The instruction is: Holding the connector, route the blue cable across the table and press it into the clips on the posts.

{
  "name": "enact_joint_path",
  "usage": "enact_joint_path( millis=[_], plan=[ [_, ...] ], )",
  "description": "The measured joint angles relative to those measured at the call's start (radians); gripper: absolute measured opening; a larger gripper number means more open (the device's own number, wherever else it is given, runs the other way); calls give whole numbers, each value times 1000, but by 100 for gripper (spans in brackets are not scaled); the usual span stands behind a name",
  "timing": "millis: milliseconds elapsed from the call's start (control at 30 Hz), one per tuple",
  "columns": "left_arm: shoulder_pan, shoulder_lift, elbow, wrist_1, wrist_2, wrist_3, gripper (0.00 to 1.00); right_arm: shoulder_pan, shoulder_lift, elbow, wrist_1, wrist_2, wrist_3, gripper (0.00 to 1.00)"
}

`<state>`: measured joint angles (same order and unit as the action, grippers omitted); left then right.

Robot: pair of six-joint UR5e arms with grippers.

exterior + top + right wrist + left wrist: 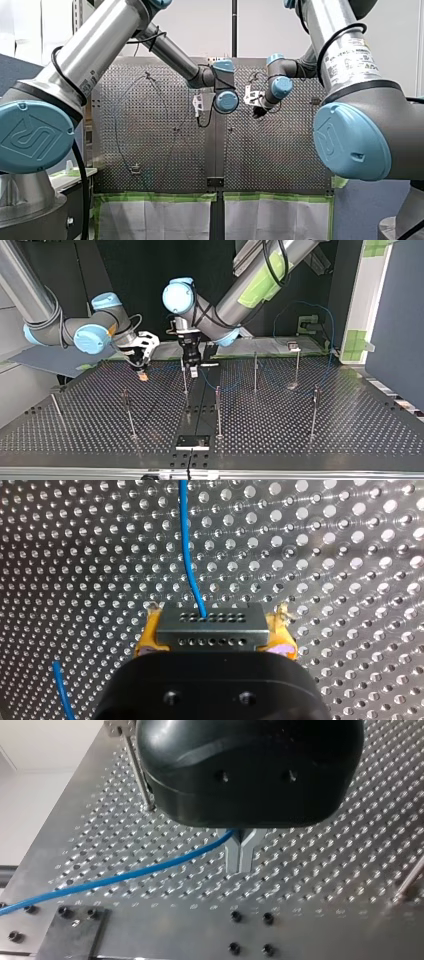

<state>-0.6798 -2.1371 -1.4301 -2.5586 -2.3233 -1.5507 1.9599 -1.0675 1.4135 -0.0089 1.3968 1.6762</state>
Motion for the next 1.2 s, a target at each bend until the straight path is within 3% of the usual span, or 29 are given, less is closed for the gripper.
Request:
enact_joint_path(
  millis=[200,333,567,800,1033,1200],
  plan=[
    [-2,-1,-50,50,13,-5,0,-3,-2,36,-1,0,-39,0],
    [6,-5,-84,84,35,-20,0,0,-3,50,-1,-9,-55,0],
    [15,-8,-147,145,96,-39,0,3,-3,64,-1,-42,-59,0],
    [14,-20,-205,164,154,-59,0,4,-3,66,-2,-63,-56,0],
    [14,-75,-266,194,208,-93,0,4,-1,68,-3,-67,-53,0],
    [18,-100,-310,172,219,-107,0,0,5,72,-6,-66,-52,0]
  ],
)
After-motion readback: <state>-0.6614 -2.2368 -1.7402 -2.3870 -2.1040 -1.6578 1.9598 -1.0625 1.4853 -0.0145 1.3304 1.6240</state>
